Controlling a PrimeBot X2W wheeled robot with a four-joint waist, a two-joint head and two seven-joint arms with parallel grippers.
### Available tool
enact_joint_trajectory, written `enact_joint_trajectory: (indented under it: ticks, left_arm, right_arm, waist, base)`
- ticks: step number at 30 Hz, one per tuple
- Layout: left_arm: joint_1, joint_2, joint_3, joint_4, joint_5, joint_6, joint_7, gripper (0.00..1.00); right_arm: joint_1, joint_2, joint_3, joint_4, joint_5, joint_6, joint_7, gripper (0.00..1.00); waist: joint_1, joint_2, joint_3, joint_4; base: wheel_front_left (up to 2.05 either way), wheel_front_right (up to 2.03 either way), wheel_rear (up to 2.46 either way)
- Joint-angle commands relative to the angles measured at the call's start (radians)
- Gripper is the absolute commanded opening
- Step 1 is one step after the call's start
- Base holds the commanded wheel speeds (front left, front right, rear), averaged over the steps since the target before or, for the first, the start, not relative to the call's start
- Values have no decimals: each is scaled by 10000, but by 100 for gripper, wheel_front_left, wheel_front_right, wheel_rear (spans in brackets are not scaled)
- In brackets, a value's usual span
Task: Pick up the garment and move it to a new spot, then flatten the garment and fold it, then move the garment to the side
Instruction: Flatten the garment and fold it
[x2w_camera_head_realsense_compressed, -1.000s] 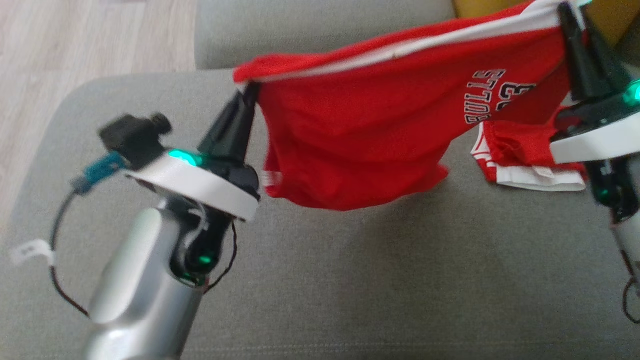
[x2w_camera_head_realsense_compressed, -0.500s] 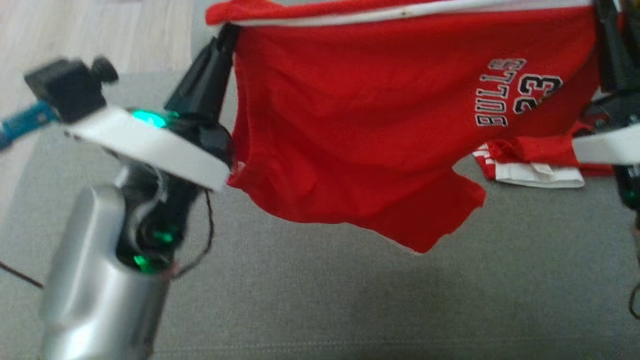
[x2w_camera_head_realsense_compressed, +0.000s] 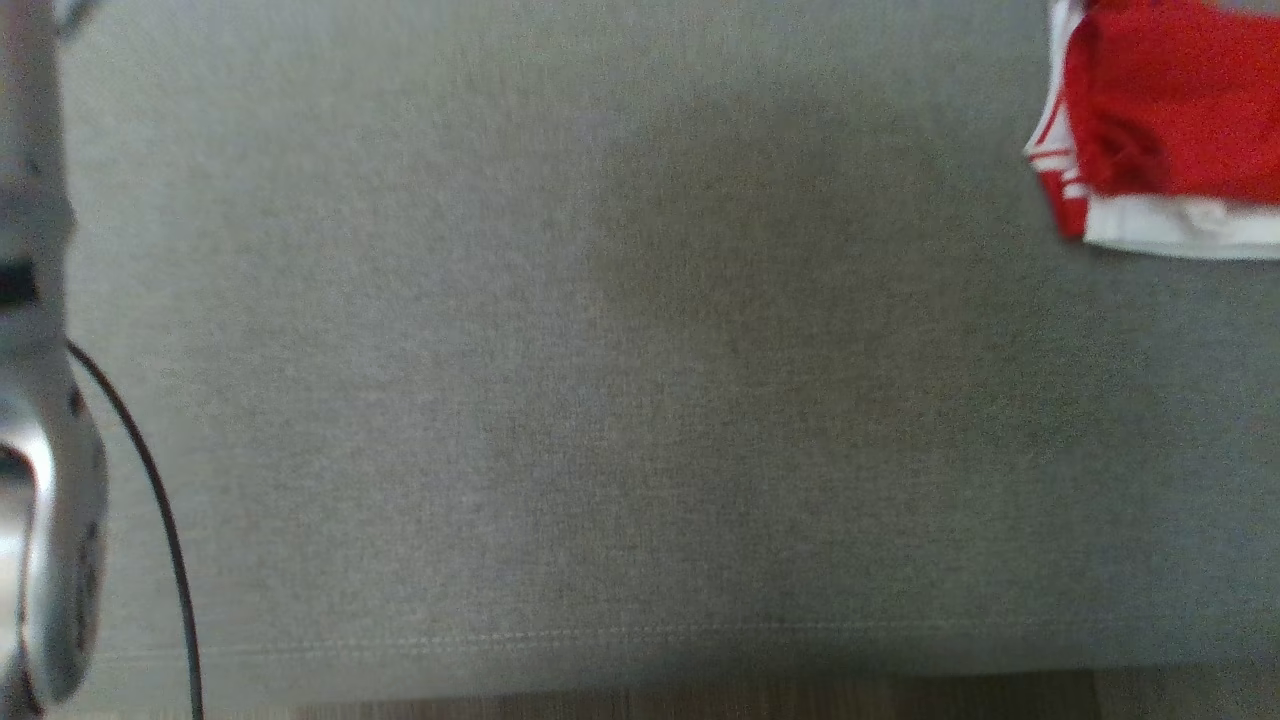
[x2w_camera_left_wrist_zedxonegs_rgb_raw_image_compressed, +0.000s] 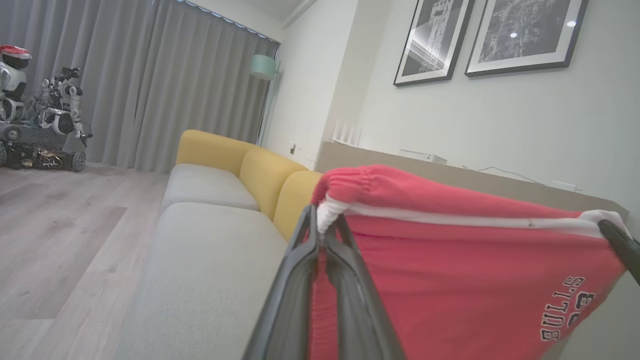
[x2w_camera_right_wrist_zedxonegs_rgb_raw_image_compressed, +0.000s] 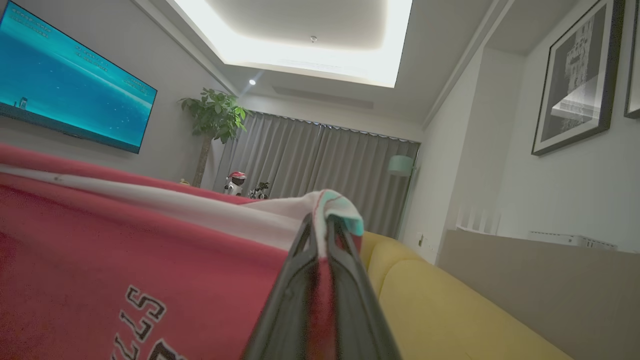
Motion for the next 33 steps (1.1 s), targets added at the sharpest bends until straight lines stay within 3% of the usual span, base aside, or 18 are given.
enact_joint_trajectory:
  ticks: [1, 8, 13, 18, 25, 33]
  left_arm:
    - [-473, 589, 308, 132, 167, -79, -306, 0]
    - [-966, 317, -368, 2005, 430, -517, -1816, 0]
    - [-199, 155, -1120, 2818, 457, -583, -2470, 0]
    - [1307, 81, -2636, 3183, 173, -592, -3044, 0]
    - [3609, 417, -4447, 3371, -472, -594, -3378, 0]
    - [5475, 890, -6050, 3329, -730, -595, -3529, 0]
  right_arm:
    - [-286, 263, -221, 181, -221, 63, -299, 0]
    - [-652, 1220, -230, 2459, -697, 63, -1545, 0]
    - [216, 1468, 287, 3453, -498, 63, -1813, 0]
    - [1575, 1504, 1185, 4488, 220, 63, -1929, 0]
    - [3376, 1046, 3289, 5124, 1864, 63, -1272, 0]
    - [4813, -365, 5512, 4271, 4029, 63, -27, 0]
  waist:
    - [-2, 0, 983, -46]
    - [-2, 0, 1643, 76]
    - [-2, 0, 1683, 180]
    - [-2, 0, 1228, 343]
    - [-2, 0, 53, 506]
    - [-2, 0, -1106, 572]
  base:
    - [0, 0, 0]
    - [0, 0, 0]
    - [0, 0, 0]
    - [0, 0, 0]
    - [0, 0, 0]
    - [0, 0, 0]
